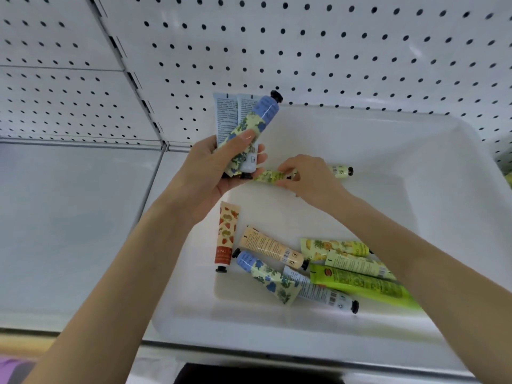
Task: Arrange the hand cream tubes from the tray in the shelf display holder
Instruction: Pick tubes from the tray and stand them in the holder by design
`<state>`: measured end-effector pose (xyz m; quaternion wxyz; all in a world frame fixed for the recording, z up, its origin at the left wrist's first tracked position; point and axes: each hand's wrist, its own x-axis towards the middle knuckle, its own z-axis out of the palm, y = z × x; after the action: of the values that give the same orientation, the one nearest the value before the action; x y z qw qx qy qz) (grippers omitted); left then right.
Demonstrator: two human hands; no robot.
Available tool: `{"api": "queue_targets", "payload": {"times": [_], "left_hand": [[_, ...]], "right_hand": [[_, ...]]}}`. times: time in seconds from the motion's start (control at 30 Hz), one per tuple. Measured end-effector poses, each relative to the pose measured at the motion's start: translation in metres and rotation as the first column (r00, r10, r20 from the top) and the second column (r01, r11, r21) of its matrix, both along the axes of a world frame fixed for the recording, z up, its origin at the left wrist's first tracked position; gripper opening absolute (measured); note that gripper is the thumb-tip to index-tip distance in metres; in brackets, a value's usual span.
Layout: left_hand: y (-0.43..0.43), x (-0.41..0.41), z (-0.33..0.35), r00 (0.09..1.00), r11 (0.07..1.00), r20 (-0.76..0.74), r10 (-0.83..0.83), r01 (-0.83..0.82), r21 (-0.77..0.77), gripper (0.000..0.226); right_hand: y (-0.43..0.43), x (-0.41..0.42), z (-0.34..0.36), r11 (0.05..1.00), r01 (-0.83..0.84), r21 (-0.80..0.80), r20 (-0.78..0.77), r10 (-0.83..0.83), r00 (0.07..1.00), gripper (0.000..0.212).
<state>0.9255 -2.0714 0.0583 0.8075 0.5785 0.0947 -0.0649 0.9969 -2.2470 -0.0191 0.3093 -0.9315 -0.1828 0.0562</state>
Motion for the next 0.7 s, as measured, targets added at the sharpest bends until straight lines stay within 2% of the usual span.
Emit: {"api": "queue_targets", "payload": {"times": [0.13,0.27,0.53,0.7], "left_hand": [[0.000,0.002,0.000,1.000,1.000,-0.012,0.007,-0.007,-0.019,0.029],[0.000,0.002,-0.001,1.000,1.000,-0.018,0.007,-0.007,-0.017,0.023],[0.002,0.004,-0.003,1.000,1.000,-0.015,-0.001,0.000,-0.022,0.023],[0.002,0.006,-0.008,1.000,0.999,0.006,-0.028,0.028,0.044,0.030]], "right_hand": [[0.004,-0.002,-0.007,0.999,0.025,-0.024,0.027,-0.024,0.999,0.031],[0.003,-0.004,-0.013,0.999,0.036,-0.028,0.005,-0.036,0.999,0.023],[-0.004,-0.003,-0.009,0.997,0.068,0.046,-0.152,-0.060,0.986,0.019],[-0.009,-0.003,0.007,0.993,0.059,-0.101,-0.117,-0.070,0.991,0.024]]}}
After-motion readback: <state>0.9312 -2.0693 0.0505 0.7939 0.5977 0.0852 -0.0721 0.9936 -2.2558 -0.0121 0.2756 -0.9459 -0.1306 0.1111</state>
